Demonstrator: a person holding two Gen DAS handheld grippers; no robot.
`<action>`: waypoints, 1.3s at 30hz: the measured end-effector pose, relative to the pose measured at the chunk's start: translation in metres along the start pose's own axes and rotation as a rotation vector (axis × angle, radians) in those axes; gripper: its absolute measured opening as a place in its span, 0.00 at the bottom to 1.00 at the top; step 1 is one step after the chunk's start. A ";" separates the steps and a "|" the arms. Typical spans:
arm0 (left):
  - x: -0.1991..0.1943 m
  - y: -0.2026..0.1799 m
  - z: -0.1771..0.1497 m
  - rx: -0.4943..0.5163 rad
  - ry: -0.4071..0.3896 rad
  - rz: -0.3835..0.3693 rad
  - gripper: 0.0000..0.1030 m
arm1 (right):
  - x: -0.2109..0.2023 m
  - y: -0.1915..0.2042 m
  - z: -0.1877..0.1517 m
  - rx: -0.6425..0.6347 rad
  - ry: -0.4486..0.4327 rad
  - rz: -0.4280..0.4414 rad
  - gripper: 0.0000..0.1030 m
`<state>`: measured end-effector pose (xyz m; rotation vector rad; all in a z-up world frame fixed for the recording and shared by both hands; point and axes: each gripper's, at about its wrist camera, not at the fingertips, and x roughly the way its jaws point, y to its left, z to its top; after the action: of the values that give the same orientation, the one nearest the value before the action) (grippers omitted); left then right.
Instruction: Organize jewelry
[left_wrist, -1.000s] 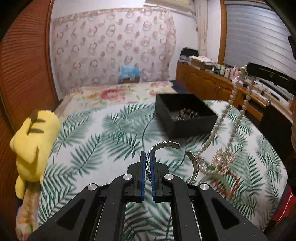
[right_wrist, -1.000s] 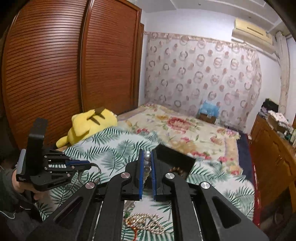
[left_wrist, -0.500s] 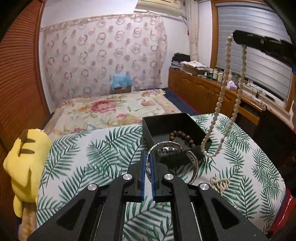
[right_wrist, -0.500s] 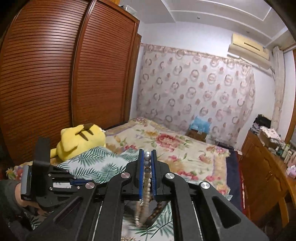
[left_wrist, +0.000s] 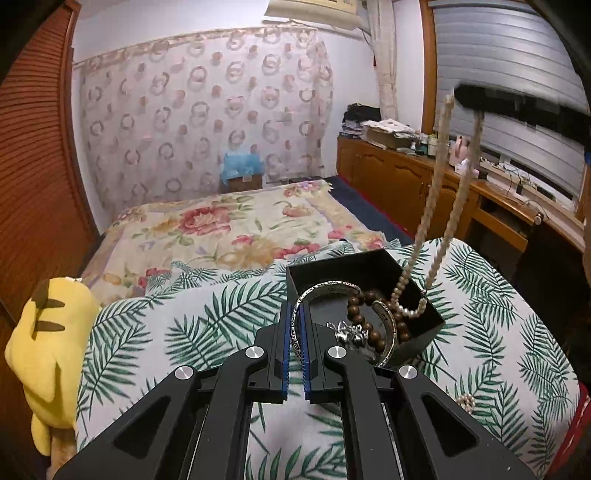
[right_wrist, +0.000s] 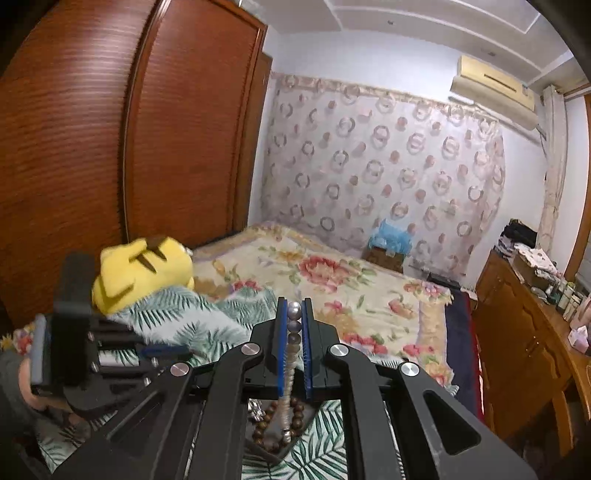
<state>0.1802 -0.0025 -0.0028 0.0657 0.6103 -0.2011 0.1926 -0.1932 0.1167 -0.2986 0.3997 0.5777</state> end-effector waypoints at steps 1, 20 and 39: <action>0.003 -0.001 0.002 0.004 0.004 0.000 0.04 | 0.006 0.000 -0.005 -0.003 0.018 -0.003 0.08; 0.057 -0.021 0.022 0.053 0.083 0.008 0.04 | 0.033 -0.021 -0.087 0.101 0.160 0.034 0.16; 0.006 -0.022 0.001 0.045 0.057 -0.041 0.08 | 0.018 0.003 -0.167 0.116 0.266 0.128 0.16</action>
<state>0.1814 -0.0250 -0.0054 0.1027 0.6644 -0.2538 0.1584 -0.2460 -0.0389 -0.2402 0.7103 0.6390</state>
